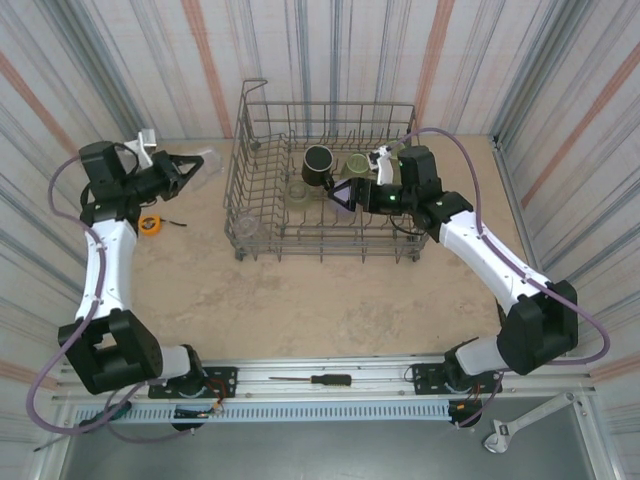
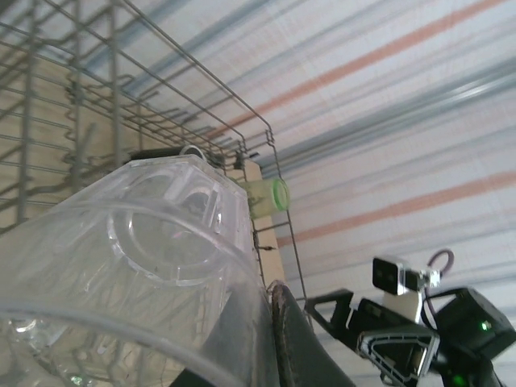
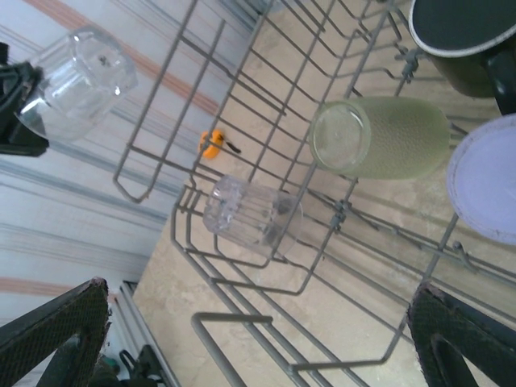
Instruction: Load the cups into the dish rack
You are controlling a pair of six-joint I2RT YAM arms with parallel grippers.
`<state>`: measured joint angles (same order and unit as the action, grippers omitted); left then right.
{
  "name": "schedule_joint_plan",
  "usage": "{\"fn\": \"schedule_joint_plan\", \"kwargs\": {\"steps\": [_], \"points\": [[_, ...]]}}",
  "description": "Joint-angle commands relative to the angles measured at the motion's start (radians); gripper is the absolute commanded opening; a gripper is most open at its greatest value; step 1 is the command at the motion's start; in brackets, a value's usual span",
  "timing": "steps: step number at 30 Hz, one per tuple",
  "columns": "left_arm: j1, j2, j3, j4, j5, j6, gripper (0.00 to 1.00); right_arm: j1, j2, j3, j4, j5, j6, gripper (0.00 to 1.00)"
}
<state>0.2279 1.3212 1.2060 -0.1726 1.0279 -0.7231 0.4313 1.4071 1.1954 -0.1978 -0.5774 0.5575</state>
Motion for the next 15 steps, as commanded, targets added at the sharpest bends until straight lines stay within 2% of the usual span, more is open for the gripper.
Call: {"fn": "schedule_joint_plan", "kwargs": {"steps": [1,5,10,15], "points": [[-0.026,0.006,0.039,0.089,0.068,-0.015,0.0,-0.005,0.016,0.013,0.057,-0.021,0.039,0.99],[-0.072,0.014,0.046,0.141,0.071,-0.033,0.0,-0.005,0.031,0.02,0.094,-0.061,0.067,0.99],[-0.17,0.05,0.056,0.162,0.067,-0.031,0.0,-0.001,0.039,0.022,0.129,-0.088,0.097,0.99],[-0.212,0.068,0.046,0.219,0.063,-0.063,0.0,0.004,0.042,0.019,0.163,-0.101,0.125,0.99]]}}
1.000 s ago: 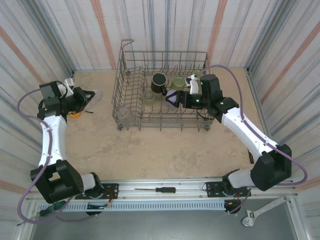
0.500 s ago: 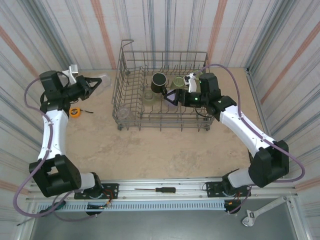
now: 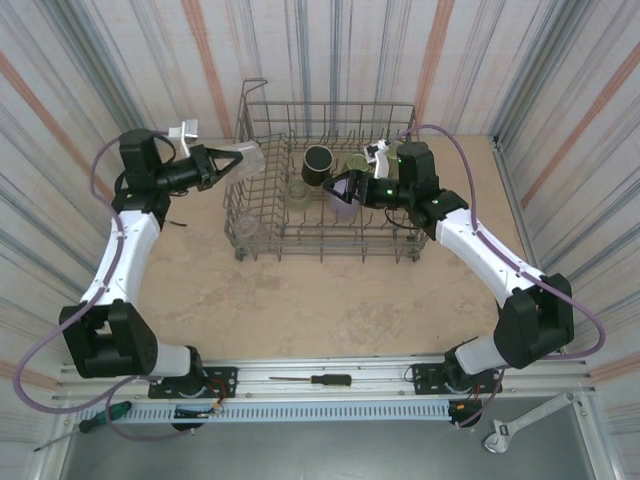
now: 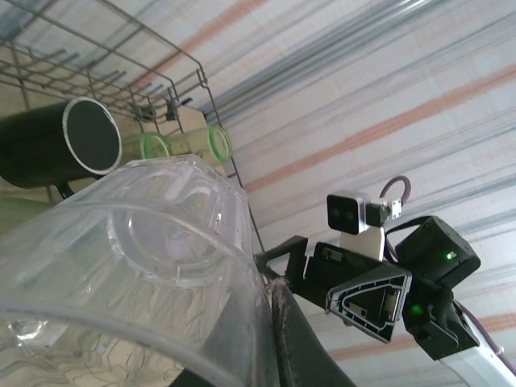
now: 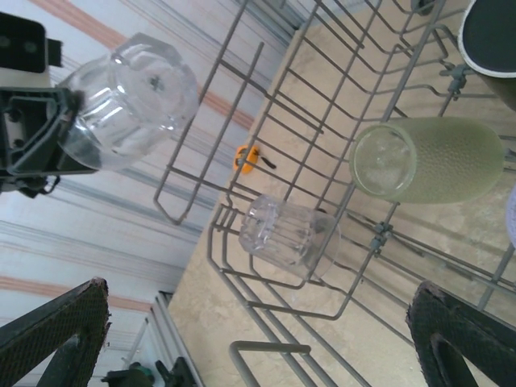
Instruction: Load the cups into the dish rack
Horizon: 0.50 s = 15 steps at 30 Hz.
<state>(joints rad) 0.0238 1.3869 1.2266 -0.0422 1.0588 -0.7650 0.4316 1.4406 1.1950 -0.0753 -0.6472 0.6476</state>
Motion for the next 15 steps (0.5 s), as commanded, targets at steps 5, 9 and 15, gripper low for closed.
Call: {"fn": "schedule_joint_plan", "kwargs": {"steps": [5,9,15], "points": [[-0.024,0.035,0.04,0.106,0.084,-0.036,0.0,0.012,0.013,0.018,0.078,-0.037,0.062,0.99],[-0.039,0.048,0.049,0.117,0.123,-0.035,0.0,0.029,0.027,0.018,0.114,-0.035,0.089,0.99],[-0.075,0.077,0.067,0.116,0.189,-0.001,0.0,0.067,0.068,0.046,0.16,-0.04,0.11,0.99]]}}
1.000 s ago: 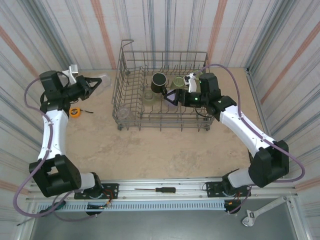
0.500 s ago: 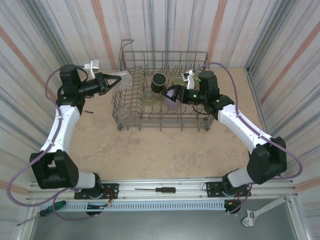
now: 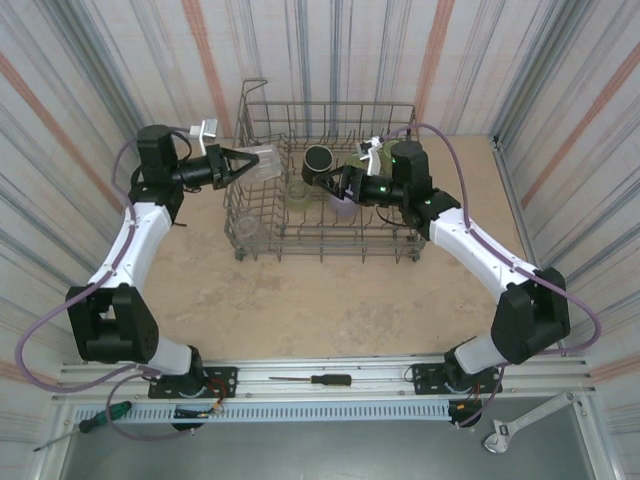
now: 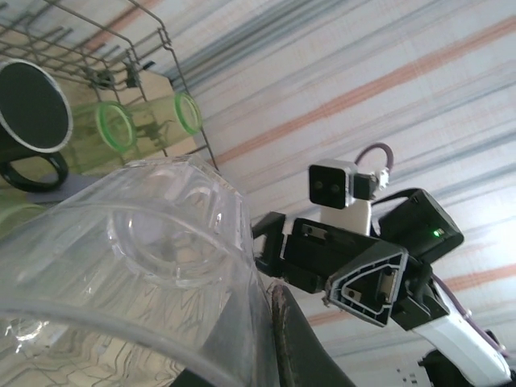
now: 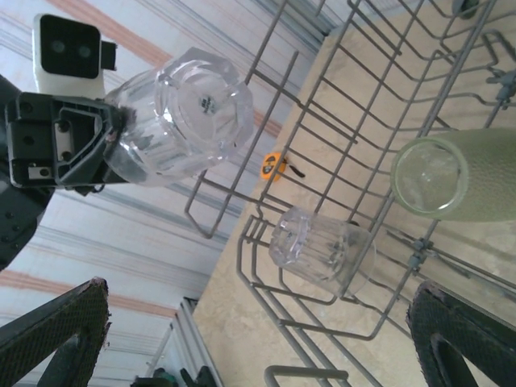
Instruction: Load the cups into the dish rack
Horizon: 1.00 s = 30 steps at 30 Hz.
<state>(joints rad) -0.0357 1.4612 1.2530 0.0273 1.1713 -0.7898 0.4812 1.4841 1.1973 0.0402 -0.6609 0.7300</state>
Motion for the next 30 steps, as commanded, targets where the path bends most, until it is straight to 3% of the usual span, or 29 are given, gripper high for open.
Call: {"fn": "schedule_joint_plan", "kwargs": {"steps": [1,15,30], "points": [[-0.02,0.001,0.037,0.051,0.077,0.028,0.0,0.023,0.031,0.044,0.06,-0.034,0.024,0.99],[-0.059,0.038,0.002,0.161,0.133,-0.023,0.0,0.043,0.141,0.094,0.258,-0.108,0.116,0.99],[-0.106,0.076,-0.005,0.277,0.144,-0.122,0.0,0.045,0.215,0.13,0.353,-0.135,0.181,0.99]]}}
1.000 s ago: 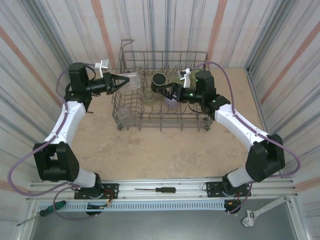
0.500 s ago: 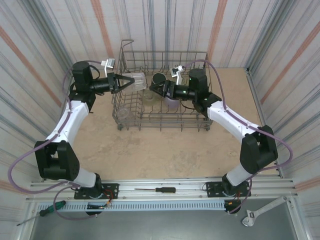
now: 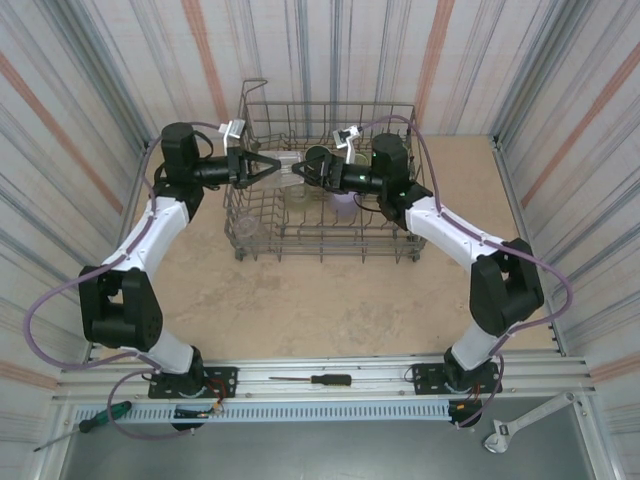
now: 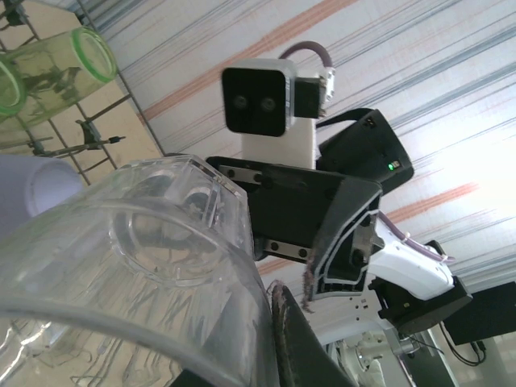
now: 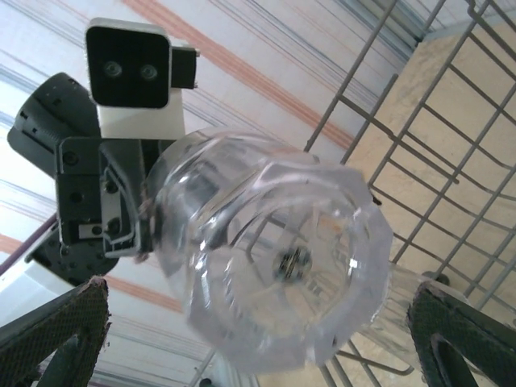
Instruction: Load the cups into the dish rack
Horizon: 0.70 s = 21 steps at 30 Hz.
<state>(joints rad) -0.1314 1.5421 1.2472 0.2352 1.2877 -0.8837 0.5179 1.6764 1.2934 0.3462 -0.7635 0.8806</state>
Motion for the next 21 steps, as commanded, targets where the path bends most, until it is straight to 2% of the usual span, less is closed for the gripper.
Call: {"fn": "schedule_joint_plan", "kwargs": {"steps": [1,12,16,21], "points": [[-0.013,-0.004,0.001,0.071,0.024,-0.032,0.0,0.007,0.026,0.035,0.053,-0.032,0.034,0.99],[-0.027,-0.017,-0.003,0.127,0.023,-0.095,0.0,0.008,0.071,0.047,0.181,-0.067,0.116,0.98],[-0.03,-0.018,-0.003,0.126,0.022,-0.1,0.0,0.009,0.082,0.049,0.23,-0.084,0.144,0.87],[-0.031,-0.013,-0.002,0.113,0.022,-0.094,0.0,0.011,0.093,0.049,0.279,-0.099,0.173,0.65]]}}
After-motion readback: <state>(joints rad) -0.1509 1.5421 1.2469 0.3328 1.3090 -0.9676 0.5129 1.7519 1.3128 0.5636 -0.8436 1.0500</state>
